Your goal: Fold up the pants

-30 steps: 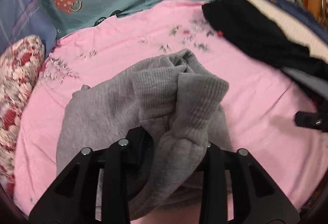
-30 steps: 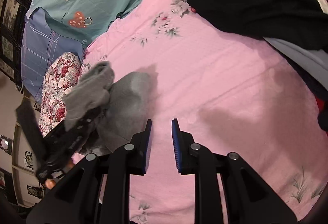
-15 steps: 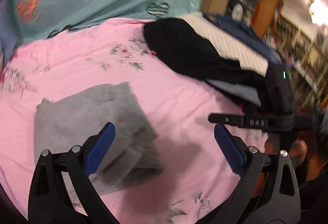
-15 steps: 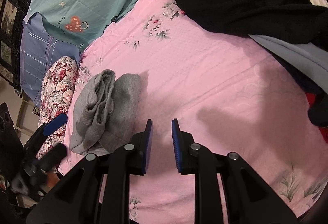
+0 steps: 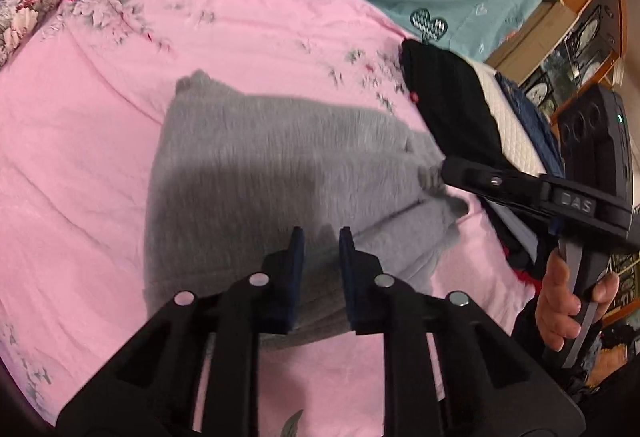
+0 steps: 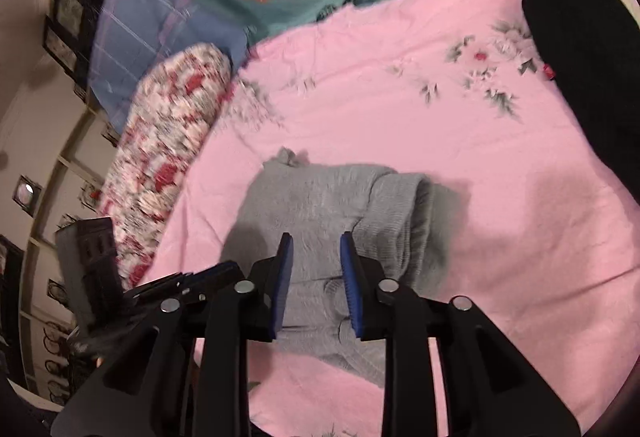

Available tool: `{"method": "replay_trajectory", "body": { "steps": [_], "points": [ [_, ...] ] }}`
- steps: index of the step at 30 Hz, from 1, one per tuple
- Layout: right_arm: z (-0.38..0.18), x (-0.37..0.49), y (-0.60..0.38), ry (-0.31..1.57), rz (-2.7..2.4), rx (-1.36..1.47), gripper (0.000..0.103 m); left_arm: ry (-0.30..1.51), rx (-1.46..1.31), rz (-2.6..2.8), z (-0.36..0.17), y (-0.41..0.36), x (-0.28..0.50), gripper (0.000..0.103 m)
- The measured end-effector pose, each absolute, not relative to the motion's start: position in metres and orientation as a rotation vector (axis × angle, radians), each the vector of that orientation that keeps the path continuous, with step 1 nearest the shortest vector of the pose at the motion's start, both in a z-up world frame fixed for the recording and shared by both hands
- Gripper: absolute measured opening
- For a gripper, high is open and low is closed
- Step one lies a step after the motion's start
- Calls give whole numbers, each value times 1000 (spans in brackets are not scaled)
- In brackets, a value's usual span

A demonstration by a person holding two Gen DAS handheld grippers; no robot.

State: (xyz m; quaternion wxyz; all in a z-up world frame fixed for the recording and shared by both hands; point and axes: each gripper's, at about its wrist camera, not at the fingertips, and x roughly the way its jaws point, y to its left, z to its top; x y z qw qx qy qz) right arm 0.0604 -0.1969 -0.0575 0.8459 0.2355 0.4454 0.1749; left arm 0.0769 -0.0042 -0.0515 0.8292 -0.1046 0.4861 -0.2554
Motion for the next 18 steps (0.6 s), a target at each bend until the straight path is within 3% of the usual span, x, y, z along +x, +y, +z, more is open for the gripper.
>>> {"method": "replay_trajectory", "body": {
  "steps": [8, 14, 18],
  "points": [
    [-113, 24, -183, 1073, 220, 399, 16, 1064, -183, -590, -93, -4, 59, 18],
    [-54, 37, -158, 997, 259, 296, 20, 1060, -216, -630, -95, 3, 63, 19],
    [-19, 89, -115, 996, 383, 250, 24, 1063, -213, -642, -95, 4, 63, 19]
  ]
}}
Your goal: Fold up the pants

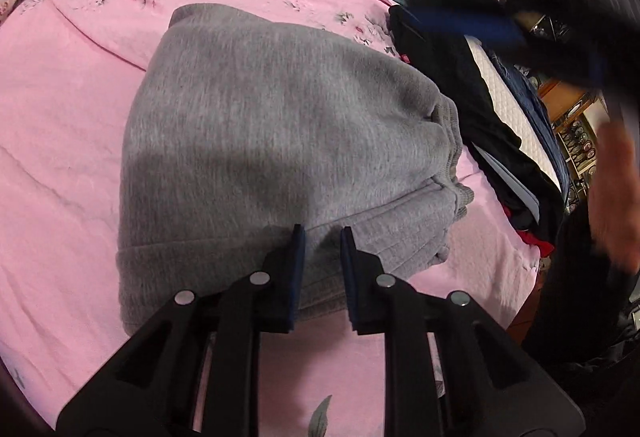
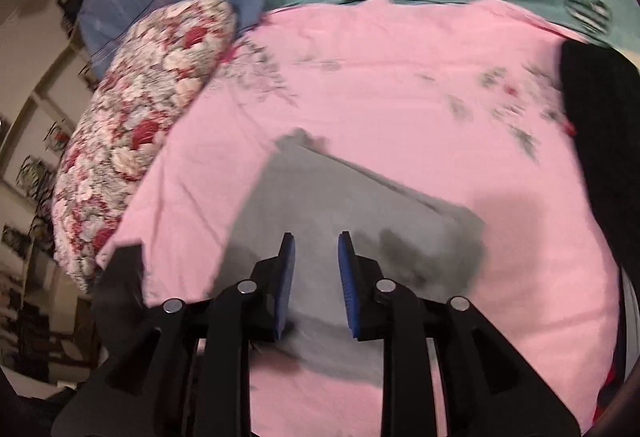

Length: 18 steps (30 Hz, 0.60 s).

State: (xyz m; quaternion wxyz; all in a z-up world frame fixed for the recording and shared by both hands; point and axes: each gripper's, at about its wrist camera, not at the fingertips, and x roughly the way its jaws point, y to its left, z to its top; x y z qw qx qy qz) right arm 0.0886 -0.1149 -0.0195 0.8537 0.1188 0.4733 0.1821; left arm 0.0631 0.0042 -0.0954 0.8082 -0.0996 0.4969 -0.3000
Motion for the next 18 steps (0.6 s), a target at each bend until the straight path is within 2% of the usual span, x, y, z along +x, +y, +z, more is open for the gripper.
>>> {"method": "replay_trajectory", "body": {
  "steps": [6, 10, 13, 17, 18],
  "points": [
    [-53, 202, -38, 1222, 423, 174, 24, 1066, -211, -643, -95, 4, 62, 19],
    [-95, 239, -18, 1287, 285, 74, 22, 1055, -202, -653, -96, 4, 63, 19],
    [-130, 250, -17, 1325, 252, 75, 26, 1066, -193, -650, -99, 4, 67, 19],
    [-117, 244, -24, 1293, 289, 91, 29, 1043, -180, -657, -92, 4, 63, 19],
    [-107, 239, -30, 1282, 297, 111, 34, 1039, -179, -653, -89, 6, 61, 19]
  ]
}}
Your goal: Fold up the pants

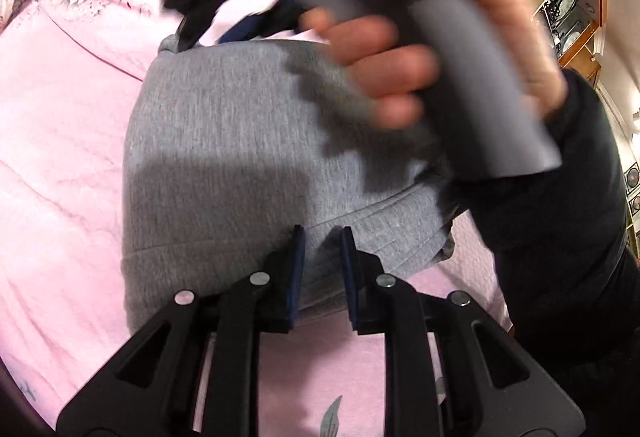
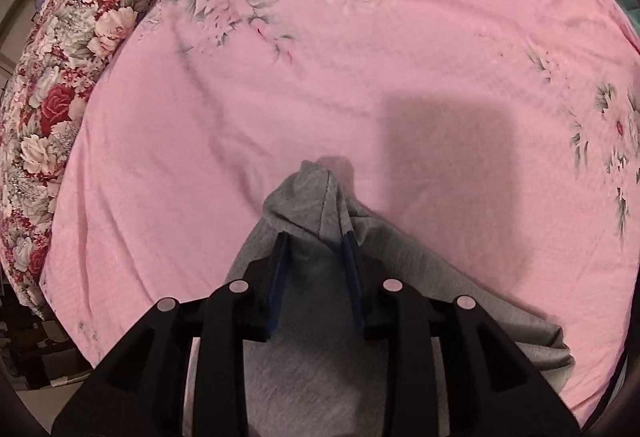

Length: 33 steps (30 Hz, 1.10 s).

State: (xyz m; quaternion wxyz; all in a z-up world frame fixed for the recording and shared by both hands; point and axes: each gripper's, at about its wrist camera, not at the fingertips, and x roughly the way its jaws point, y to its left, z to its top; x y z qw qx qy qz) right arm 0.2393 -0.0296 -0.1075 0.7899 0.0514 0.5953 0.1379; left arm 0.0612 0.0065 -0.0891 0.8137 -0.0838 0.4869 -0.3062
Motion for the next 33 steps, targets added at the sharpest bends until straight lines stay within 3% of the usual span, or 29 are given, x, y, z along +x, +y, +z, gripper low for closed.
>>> {"method": "replay_trajectory", "body": {
  "steps": [1, 2, 4, 5, 6, 7, 10, 18, 29, 33],
  "points": [
    [-97, 233, -35, 1263, 306, 137, 39, 1035, -185, -653, -86, 10, 60, 25],
    [-79, 221, -46, 1219, 326, 171, 53, 1022, -199, -649, -80, 16, 58, 33],
    [-42, 189, -73, 1089, 353, 207, 69, 969, -240, -609, -66, 36, 51, 81],
    [-29, 172, -86, 1038, 340, 211, 75, 927, -255, -551, -57, 49, 48, 93],
    [-20, 150, -104, 983, 317, 219, 90, 889, -268, -495, -50, 62, 45, 95],
    [-15, 134, -116, 945, 295, 228, 98, 876, -280, -465, -46, 71, 45, 95],
    [-21, 76, -166, 870, 180, 291, 98, 920, -322, -382, -46, 97, 52, 95],
    [-96, -28, -245, 914, 104, 645, 98, 1098, -406, -348, -80, 114, 89, 95],
    [-124, 7, -225, 1013, 257, 759, 98, 1316, -577, -564, -132, 71, 145, 95],
    [-139, 38, -223, 1082, 275, 800, 98, 1292, -563, -603, -135, 60, 148, 101]
  ]
}}
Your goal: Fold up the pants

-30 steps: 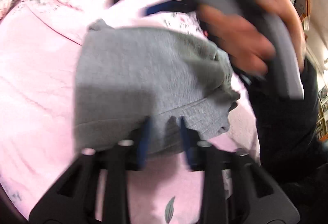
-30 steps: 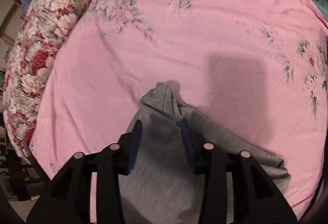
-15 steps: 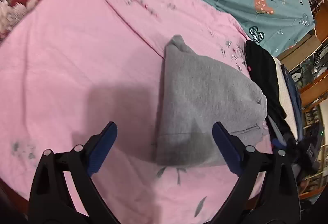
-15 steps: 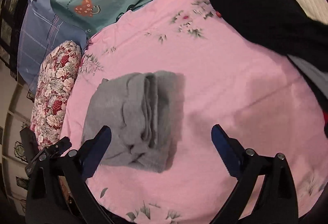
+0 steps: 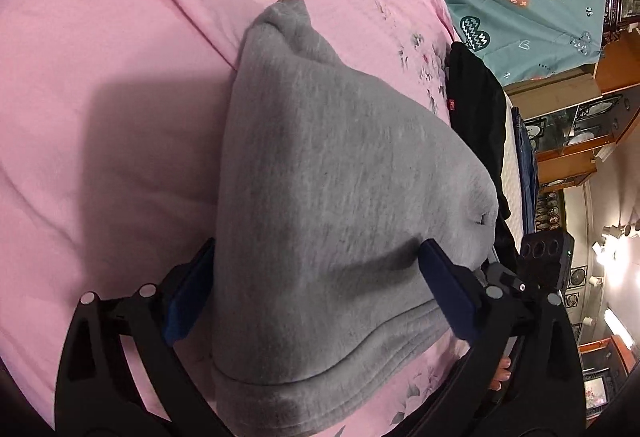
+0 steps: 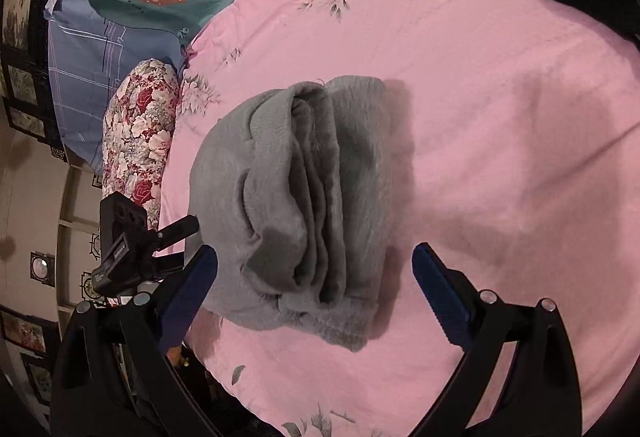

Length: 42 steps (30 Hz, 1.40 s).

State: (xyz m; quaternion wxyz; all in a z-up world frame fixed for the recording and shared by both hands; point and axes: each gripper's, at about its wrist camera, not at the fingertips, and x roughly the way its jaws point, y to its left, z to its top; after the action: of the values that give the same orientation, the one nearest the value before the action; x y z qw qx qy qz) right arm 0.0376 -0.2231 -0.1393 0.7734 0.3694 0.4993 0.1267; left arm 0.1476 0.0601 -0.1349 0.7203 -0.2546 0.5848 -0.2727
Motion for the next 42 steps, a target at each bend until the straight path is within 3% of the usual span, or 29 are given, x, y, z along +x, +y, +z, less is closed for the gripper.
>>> {"method": "replay_trajectory", "body": {
  "steps": [4, 8, 11, 12, 13, 14, 16, 19, 26, 32, 36, 42],
  "points": [
    [-163, 56, -212, 1167, 291, 833, 102, 1263, -543, -627, -138, 57, 145, 101],
    [-159, 60, -201, 1135, 283, 763, 102, 1251, -554, -630, -138, 56, 146, 101],
    [-158, 60, -196, 1101, 257, 739, 79, 1252, -546, -613, -136, 53, 146, 100],
    [-155, 59, -192, 1087, 253, 707, 70, 1240, -540, -599, -134, 53, 144, 93],
    [-152, 57, -189, 1073, 254, 676, 65, 1225, -524, -588, -132, 51, 142, 75],
    [-148, 55, -188, 1058, 250, 655, 62, 1218, -499, -577, -130, 48, 141, 73],
    [-142, 52, -184, 1040, 240, 608, 56, 1189, -479, -578, -120, 46, 139, 52],
    [-131, 49, -177, 1019, 224, 545, 54, 1150, -447, -563, -106, 50, 135, 37],
    [-84, 56, -171, 951, 240, 460, 51, 1054, -376, -526, -54, 48, 148, 36],
    [-31, 163, -182, 873, 267, 401, 51, 1023, -431, -507, -22, 45, 283, 37],
    [-34, 266, -181, 821, 268, 378, 51, 964, -390, -429, -33, 35, 375, 38],
    [-74, 373, -189, 862, 277, 392, 52, 1015, -421, -438, -82, 35, 463, 41]
  ]
}}
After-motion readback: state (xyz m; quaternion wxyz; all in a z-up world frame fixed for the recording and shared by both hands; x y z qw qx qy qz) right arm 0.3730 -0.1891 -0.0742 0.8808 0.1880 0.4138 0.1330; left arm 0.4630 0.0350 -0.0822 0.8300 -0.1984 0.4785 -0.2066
